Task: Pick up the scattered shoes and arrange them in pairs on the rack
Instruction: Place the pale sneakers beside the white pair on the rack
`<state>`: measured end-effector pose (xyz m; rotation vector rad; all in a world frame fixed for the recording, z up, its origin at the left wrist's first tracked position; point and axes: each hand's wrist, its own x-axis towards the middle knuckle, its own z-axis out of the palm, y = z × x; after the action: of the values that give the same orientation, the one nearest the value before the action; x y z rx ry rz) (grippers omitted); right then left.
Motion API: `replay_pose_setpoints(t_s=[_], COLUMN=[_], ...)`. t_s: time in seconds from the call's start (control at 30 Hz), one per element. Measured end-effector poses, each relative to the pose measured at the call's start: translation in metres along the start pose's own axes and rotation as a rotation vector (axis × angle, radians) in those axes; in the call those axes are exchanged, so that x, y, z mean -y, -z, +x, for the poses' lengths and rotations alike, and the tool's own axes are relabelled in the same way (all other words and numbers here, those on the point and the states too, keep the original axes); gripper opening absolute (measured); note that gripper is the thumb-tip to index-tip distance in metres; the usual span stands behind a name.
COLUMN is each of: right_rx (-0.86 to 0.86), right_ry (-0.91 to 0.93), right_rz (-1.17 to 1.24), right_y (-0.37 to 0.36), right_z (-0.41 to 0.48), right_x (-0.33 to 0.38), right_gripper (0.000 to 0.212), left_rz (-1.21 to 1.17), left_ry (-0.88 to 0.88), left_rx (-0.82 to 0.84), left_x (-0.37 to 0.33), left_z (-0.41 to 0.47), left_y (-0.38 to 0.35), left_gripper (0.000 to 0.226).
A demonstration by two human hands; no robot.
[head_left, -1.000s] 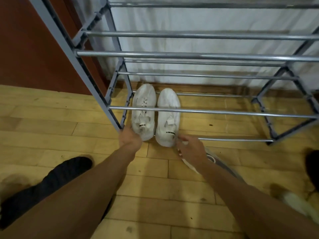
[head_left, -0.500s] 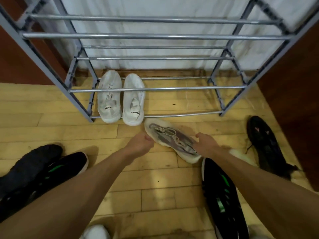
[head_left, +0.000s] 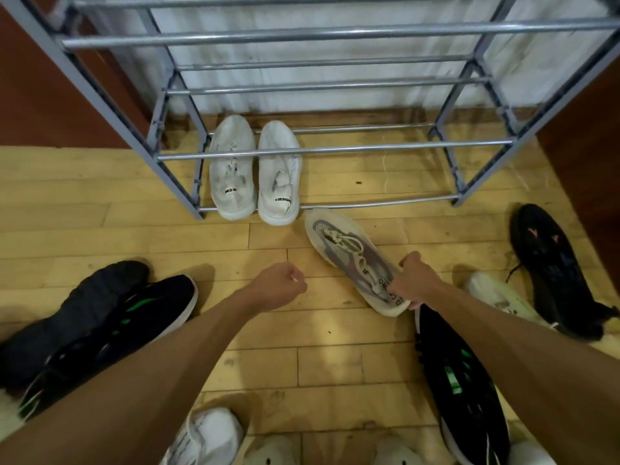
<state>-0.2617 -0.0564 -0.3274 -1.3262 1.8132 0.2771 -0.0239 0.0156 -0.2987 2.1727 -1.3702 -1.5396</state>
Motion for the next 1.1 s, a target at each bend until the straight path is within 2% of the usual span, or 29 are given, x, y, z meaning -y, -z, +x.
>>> replay_pose_setpoints(t_s=[0.07, 0.13, 0.23, 0.3, 0.43, 0.5, 0.6, 0.67, 0.77, 0.87, 1.03, 1.1], right_rx=[0.021, -0.029, -0.187, -0.246, -0.283, -0.297, -0.286, -0.282, -0.293, -0.312, -0.265, -0.225], right_ry=[0.049, 0.161, 0.282, 0.373, 0.558, 0.663, 0.765, 0.808, 0.875, 0.936, 0.972, 0.955], right_rz=[-0.09, -0.333, -0.497, -0.586, -0.692, -0.647, -0.618, -0.634, -0.635, -0.686, -0.7, -0.671], right_y=[-0.001, 0.003, 0.012, 0.02, 0.031, 0.033, 0.029, 0.024, 0.013, -0.004, -0.057, -0.085], right_z=[-0.011, -0.027, -0.06, -0.089, -0.157, -0.192, -0.248, -0.284, -0.329, -0.366, -0.407, -0.409], right_x=[0.001, 0.009, 0.027, 0.044, 0.089, 0.118, 0.163, 0.193, 0.233, 0.261, 0.276, 0.275], right_gripper=[0.053, 0.027, 0.017, 0.02, 0.025, 0.031, 0.032, 0.031, 0.034, 0.045, 0.053, 0.052], left_rz=[0.104, 0.168, 0.228, 0.251, 0.294, 0.289, 0.226, 0.202, 0.151, 0.064, -0.102, -0.178], left_ry=[-0.015, -0.008, 0.006, 0.002, 0.012, 0.022, 0.052, 0.064, 0.08, 0.106, 0.161, 0.187], left_rx=[-0.018, -0.035, -0.098, -0.138, -0.215, -0.29, -0.402, -0.46, -0.516, -0.57, -0.616, -0.626], left_x=[-0.003, -0.005, -0.01, -0.015, -0.014, -0.011, -0.001, 0.01, 0.036, 0.063, 0.127, 0.156], left_z=[-0.01, -0.024, -0.057, -0.09, -0.165, -0.201, -0.257, -0.295, -0.341, -0.375, -0.4, -0.401], left_y=[0.012, 0.029, 0.055, 0.073, 0.113, 0.136, 0.167, 0.188, 0.209, 0.219, 0.213, 0.203], left_gripper=[0.033, 0.034, 0.036, 0.032, 0.008, 0.009, 0.025, 0.027, 0.011, 0.011, 0.007, 0.015])
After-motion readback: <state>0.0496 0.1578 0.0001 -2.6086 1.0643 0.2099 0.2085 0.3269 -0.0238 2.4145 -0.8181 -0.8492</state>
